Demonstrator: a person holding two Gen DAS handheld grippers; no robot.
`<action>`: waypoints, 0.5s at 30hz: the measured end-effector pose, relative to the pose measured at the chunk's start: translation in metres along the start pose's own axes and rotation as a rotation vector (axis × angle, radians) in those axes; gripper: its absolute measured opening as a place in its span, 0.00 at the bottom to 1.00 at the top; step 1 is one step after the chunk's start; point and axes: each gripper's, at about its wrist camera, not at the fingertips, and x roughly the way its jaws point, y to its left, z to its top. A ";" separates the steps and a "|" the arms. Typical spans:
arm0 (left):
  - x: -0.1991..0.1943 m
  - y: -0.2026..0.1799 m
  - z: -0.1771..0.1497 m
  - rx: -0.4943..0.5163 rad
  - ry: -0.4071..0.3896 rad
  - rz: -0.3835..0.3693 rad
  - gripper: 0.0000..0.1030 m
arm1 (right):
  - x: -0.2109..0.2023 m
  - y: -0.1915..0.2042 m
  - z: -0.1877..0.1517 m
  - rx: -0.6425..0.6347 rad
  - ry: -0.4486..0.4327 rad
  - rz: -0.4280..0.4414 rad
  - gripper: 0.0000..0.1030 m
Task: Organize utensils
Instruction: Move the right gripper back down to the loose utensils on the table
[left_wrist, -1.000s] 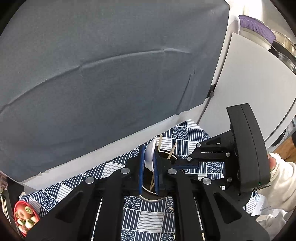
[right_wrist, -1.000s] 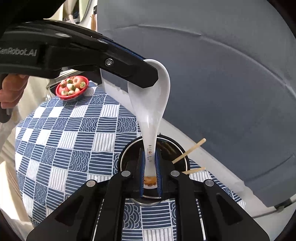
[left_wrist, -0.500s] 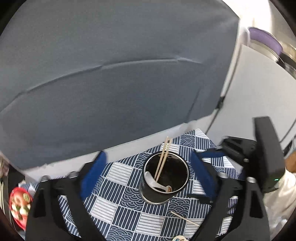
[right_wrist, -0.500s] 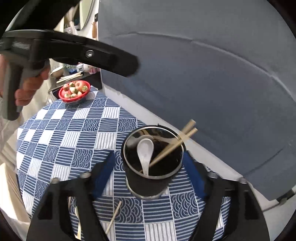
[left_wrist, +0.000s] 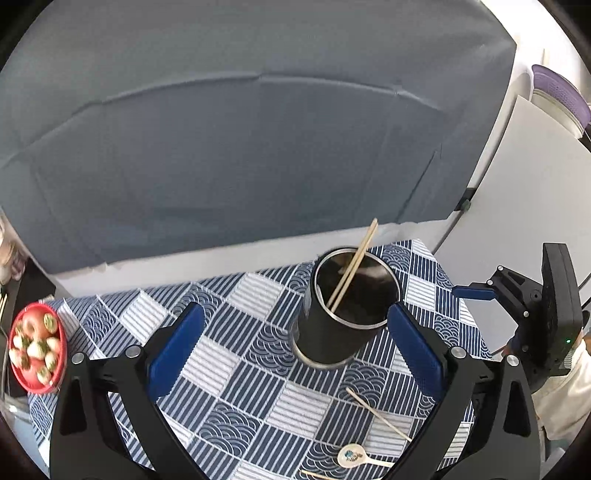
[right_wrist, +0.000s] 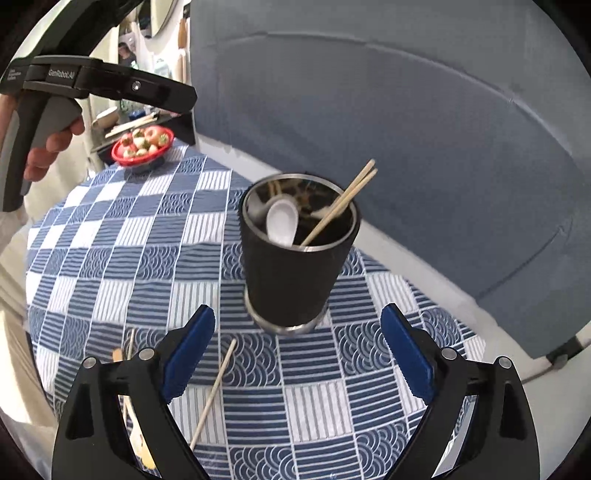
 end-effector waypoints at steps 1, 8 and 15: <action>0.000 0.001 -0.003 -0.003 0.007 0.004 0.94 | 0.002 0.002 -0.001 -0.006 0.004 -0.001 0.84; 0.002 0.005 -0.027 -0.025 0.056 0.018 0.94 | 0.008 0.014 -0.011 -0.044 0.051 0.000 0.84; 0.007 0.012 -0.057 -0.070 0.115 0.034 0.94 | 0.011 0.027 -0.022 -0.067 0.086 0.034 0.84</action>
